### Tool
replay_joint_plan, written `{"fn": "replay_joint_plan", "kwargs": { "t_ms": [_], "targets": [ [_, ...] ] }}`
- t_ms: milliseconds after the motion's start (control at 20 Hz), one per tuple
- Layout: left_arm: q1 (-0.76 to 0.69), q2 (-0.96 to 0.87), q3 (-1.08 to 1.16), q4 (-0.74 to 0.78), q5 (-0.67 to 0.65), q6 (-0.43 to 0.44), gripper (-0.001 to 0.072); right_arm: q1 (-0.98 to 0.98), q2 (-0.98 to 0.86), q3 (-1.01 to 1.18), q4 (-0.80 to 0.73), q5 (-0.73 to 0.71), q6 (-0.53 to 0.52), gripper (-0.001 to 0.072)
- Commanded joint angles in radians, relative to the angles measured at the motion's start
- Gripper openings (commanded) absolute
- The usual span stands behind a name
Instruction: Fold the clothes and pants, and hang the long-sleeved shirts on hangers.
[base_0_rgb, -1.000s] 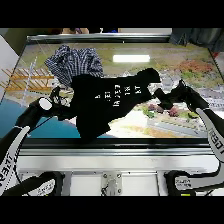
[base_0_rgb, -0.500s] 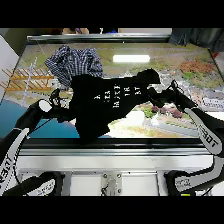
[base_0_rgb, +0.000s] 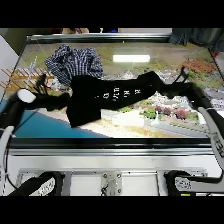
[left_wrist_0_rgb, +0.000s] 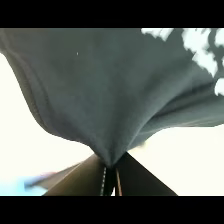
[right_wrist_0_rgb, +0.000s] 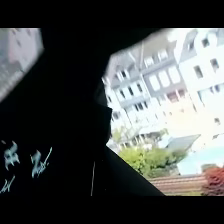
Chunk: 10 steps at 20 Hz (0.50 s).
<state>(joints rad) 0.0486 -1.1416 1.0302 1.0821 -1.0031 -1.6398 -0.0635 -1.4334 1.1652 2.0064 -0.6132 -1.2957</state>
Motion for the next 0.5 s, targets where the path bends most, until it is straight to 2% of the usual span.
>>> {"fn": "replay_joint_plan", "kwargs": {
  "t_ms": [0, 150, 450],
  "targets": [
    [0.081, 0.18, 0.214, -0.003, -0.107, 0.02, 0.0012, -0.116, 0.23, 0.114, -0.066, -0.199, -0.105, 0.0015],
    [0.092, 0.358, 0.392, -0.006, -0.123, 0.019, 0.0012, -0.193, 0.455, 0.226, -0.07, -0.312, -0.149, 0.0015],
    [0.093, 0.615, 0.628, -0.006, -0.122, 0.016, 0.0011, -0.218, 0.822, 0.296, -0.107, -0.326, -0.139, 0.0014]
  ]
}}
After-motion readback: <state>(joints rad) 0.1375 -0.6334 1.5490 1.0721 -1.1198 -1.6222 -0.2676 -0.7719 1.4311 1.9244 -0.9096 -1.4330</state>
